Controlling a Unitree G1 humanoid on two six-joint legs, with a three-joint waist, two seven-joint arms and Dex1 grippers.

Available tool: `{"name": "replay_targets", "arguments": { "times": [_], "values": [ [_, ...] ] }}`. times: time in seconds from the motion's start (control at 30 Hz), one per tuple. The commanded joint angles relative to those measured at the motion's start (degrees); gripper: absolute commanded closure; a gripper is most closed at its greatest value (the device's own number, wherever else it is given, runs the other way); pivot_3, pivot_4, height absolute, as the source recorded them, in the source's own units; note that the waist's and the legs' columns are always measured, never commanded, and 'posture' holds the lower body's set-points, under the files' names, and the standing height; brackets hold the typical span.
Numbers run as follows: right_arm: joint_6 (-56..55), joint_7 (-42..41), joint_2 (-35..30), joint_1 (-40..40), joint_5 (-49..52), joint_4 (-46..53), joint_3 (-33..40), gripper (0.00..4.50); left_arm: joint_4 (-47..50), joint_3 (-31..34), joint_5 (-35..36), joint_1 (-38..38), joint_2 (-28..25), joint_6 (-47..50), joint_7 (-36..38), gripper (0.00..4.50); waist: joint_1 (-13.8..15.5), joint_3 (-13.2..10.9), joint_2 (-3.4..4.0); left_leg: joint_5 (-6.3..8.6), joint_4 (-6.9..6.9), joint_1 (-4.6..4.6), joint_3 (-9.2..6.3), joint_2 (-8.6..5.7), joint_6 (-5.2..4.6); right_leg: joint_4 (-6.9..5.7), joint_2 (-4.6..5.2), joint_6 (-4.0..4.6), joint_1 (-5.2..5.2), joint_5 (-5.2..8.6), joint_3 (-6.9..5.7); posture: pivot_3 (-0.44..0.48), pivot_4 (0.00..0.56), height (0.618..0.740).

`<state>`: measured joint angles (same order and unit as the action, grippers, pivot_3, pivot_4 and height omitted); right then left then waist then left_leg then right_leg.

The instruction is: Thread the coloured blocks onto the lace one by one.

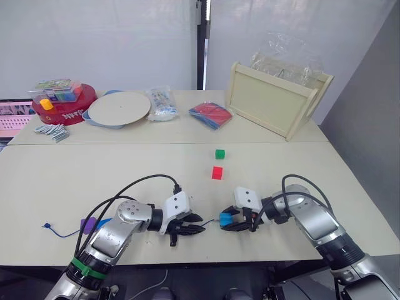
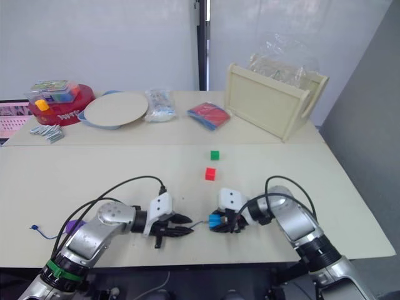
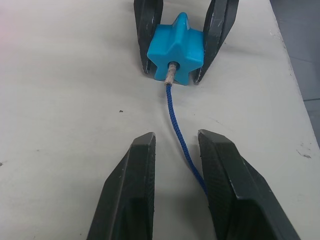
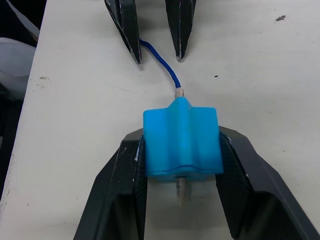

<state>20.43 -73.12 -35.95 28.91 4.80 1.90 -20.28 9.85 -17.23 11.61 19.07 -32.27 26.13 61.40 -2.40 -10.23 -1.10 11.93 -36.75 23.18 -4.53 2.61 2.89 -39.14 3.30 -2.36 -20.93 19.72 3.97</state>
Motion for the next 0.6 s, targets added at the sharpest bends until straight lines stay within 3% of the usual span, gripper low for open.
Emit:
{"name": "replay_targets", "arguments": {
  "times": [0.03, 0.1, 0.6],
  "values": [
    [0.26, 0.12, -0.25, -0.14, 0.05, 0.83, -0.57, 3.14, -0.13, -1.99, -0.3, -0.9, -0.51, -0.31, 1.05, 3.87, 0.0, 0.0, 0.0, 0.0, 0.0, 0.0, 0.0, 0.0, 0.0, 0.0, 0.0, 0.0, 0.0, 0.0, 0.0, 0.0, 0.15, 0.74],
    [0.4, 0.13, -0.27, -0.06, 0.12, 0.96, -0.51, 3.14, -0.39, -2.55, -0.41, -0.82, -0.24, -0.68, 1.31, 4.48, 0.02, 0.0, 0.0, 0.0, 0.0, 0.0, 0.0, 0.0, 0.0, 0.0, 0.0, 0.0, 0.0, 0.0, 0.0, 0.0, 0.15, 0.74],
    [1.14, 1.13, -0.67, -0.7, 0.04, 2.29, -0.54, 3.14, -8.17, -5.12, -3.17, 8.14, 8.87, -6.17, -0.76, 4.48, 0.89, 0.0, 0.0, 0.0, -0.06, 0.0, 0.0, -0.06, 0.0, 0.04, 0.04, -0.01, 0.07, 0.0, -0.01, 0.0, 0.15, 0.74]
  ]
}}
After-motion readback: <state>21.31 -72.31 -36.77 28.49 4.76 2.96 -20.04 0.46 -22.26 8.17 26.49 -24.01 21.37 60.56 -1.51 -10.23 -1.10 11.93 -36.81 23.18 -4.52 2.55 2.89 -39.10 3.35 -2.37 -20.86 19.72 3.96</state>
